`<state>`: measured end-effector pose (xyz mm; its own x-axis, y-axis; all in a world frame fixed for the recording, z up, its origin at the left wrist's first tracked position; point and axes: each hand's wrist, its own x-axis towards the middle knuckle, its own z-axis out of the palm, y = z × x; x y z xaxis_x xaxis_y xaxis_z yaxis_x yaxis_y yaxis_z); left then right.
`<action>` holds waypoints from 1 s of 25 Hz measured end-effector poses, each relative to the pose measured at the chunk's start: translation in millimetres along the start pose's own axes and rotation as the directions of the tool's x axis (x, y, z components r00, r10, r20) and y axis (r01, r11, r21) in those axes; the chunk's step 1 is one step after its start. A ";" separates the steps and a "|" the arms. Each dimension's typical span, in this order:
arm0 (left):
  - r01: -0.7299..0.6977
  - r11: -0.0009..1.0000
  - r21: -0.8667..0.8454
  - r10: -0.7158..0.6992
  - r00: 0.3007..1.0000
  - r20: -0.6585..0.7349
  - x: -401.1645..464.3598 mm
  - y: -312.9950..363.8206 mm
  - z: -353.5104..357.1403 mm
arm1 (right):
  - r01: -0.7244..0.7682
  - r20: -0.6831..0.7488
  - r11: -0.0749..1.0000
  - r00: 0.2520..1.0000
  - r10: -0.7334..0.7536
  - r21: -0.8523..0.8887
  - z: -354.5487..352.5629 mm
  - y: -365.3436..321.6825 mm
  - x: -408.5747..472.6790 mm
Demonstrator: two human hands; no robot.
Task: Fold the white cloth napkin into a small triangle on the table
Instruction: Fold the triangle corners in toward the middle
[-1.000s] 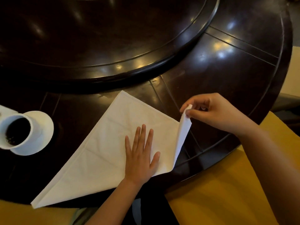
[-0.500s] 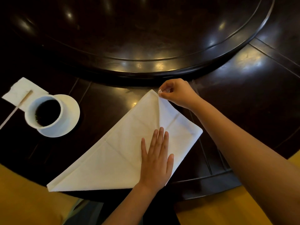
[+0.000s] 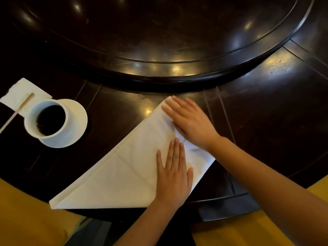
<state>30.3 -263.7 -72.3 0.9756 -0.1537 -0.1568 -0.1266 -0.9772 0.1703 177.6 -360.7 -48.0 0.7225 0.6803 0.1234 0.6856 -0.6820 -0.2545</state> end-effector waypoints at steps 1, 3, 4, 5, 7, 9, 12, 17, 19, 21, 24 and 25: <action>0.001 1.000 0.029 -0.001 1.000 0.013 0.3 -0.4 0.4 | 0.029 0.117 0.999 0.993 -0.026 -0.018 6.1 -0.8 -9.8; -0.008 0.998 0.054 0.006 0.999 0.036 0.0 -0.9 0.6 | -0.017 0.254 1.000 0.967 0.022 -0.022 14.9 4.7 -19.7; -0.018 0.998 0.060 0.016 0.999 0.043 -1.0 -2.1 0.5 | -0.040 0.280 0.999 0.959 0.048 -0.032 17.5 6.8 -19.6; -0.031 0.997 0.065 0.028 0.998 0.054 -2.9 -3.5 0.4 | -0.049 0.293 0.998 0.954 0.062 -0.050 18.7 7.4 -18.0; -0.063 0.996 0.065 0.059 0.996 0.066 -11.3 -6.3 0.9 | -0.047 0.296 0.995 0.952 0.071 -0.087 18.6 7.3 -13.0; -0.095 0.994 0.057 0.091 0.993 0.069 -26.8 -9.2 2.4 | -0.054 0.287 0.991 0.954 0.088 -0.121 18.9 7.7 -7.9; -0.161 0.985 0.060 0.155 0.983 0.100 -52.9 -14.3 5.7 | -0.061 0.304 0.988 0.947 0.103 -0.145 18.3 9.9 -0.7; -0.174 0.985 0.019 0.171 0.980 0.097 -61.9 -18.4 6.3 | -0.048 0.239 0.986 0.967 0.085 -0.157 6.0 -5.1 -11.8; -0.181 0.983 0.015 0.179 0.980 0.086 -62.0 -18.5 7.4 | -0.052 0.194 0.997 0.979 0.063 -0.063 -2.0 -25.8 -47.7; -0.180 0.984 0.011 0.179 0.981 0.075 -62.7 -18.9 9.1 | -0.016 0.227 0.998 0.973 0.030 -0.063 -1.4 -48.0 -97.8; -0.168 0.985 0.021 0.166 0.983 0.076 -62.5 -18.3 8.8 | -0.034 0.299 0.992 0.952 0.069 -0.122 7.0 -58.9 -143.0; -0.167 0.986 0.021 0.165 0.984 0.074 -62.8 -18.3 8.2 | -0.064 0.312 0.990 0.945 0.102 -0.129 9.0 -56.0 -145.0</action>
<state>-30.2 -237.3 -73.5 0.9254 -0.3229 -0.1985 -0.2911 -0.9408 0.1735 33.7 -418.8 -60.3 0.7243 0.6571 -0.2087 0.6438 -0.7530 -0.1365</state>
